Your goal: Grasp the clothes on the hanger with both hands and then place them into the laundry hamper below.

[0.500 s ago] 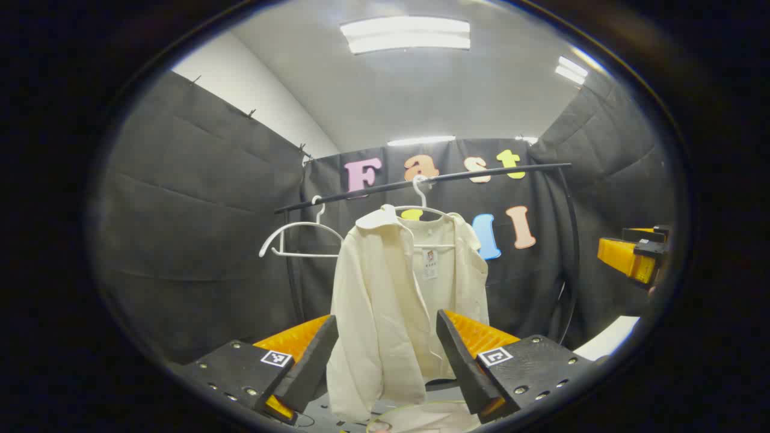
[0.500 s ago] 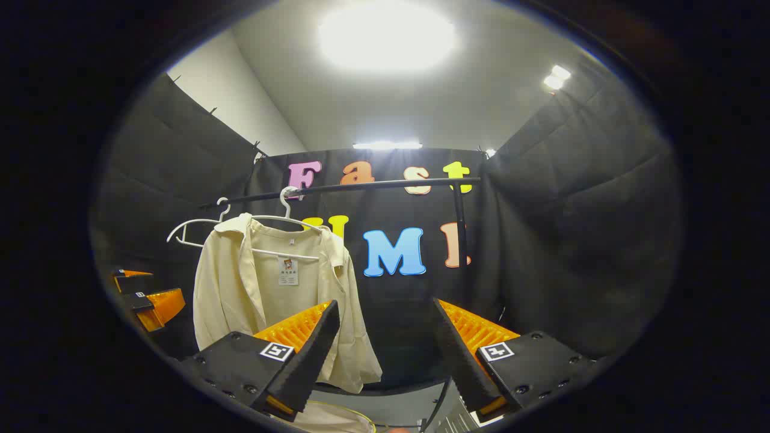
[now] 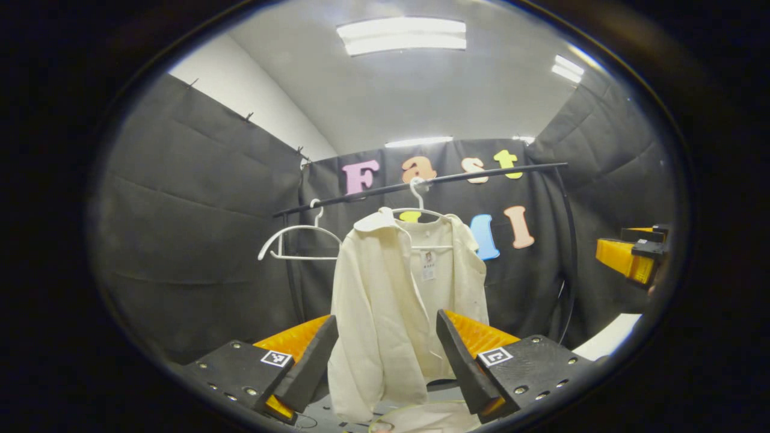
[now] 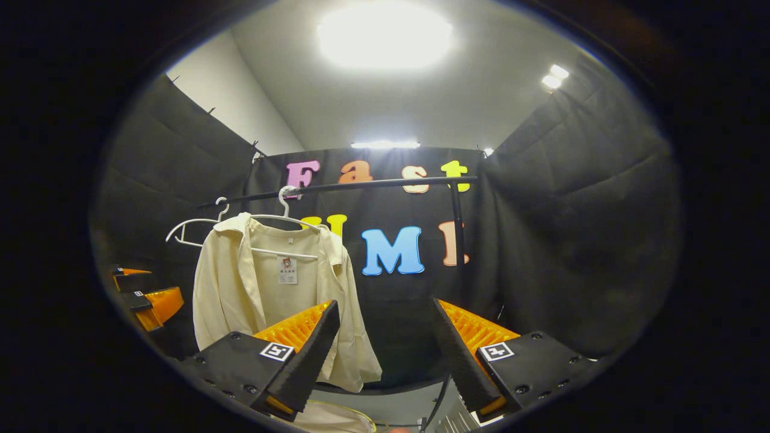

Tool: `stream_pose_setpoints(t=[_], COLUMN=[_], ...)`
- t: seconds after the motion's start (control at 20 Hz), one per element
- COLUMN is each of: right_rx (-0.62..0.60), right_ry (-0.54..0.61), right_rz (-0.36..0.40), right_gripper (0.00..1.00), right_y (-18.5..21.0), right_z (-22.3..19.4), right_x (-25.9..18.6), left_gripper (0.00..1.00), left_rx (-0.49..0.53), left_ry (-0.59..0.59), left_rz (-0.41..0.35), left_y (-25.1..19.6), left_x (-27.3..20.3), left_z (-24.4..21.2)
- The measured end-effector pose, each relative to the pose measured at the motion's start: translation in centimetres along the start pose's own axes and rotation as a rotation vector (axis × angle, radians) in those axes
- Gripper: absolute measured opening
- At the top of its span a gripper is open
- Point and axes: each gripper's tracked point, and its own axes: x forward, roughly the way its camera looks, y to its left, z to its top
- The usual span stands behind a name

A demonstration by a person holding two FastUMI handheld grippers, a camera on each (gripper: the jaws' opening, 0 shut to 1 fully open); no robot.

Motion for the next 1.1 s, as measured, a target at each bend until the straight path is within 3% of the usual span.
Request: stream_pose_setpoints(t=[0.4,0.7,1.1], right_rx=[0.002,0.002,0.011], right_ry=[-0.012,-0.035,-0.036], right_rz=[0.001,-0.003,0.071], right_gripper=[0.96,0.94,0.96], right_y=[0.0,2.1,4.9], right_z=[0.3,0.2,0.1], right_x=[-0.2,1.5,5.2], left_gripper=[0.96,0.95,0.95], left_rx=[-0.001,-0.007,-0.005], left_ry=[-0.007,0.004,-0.007], left_rz=[-0.006,-0.033,-0.041], left_y=[0.8,1.4,0.5], left_x=[-0.3,2.1,4.4], left_z=[0.2,-0.8,0.6])
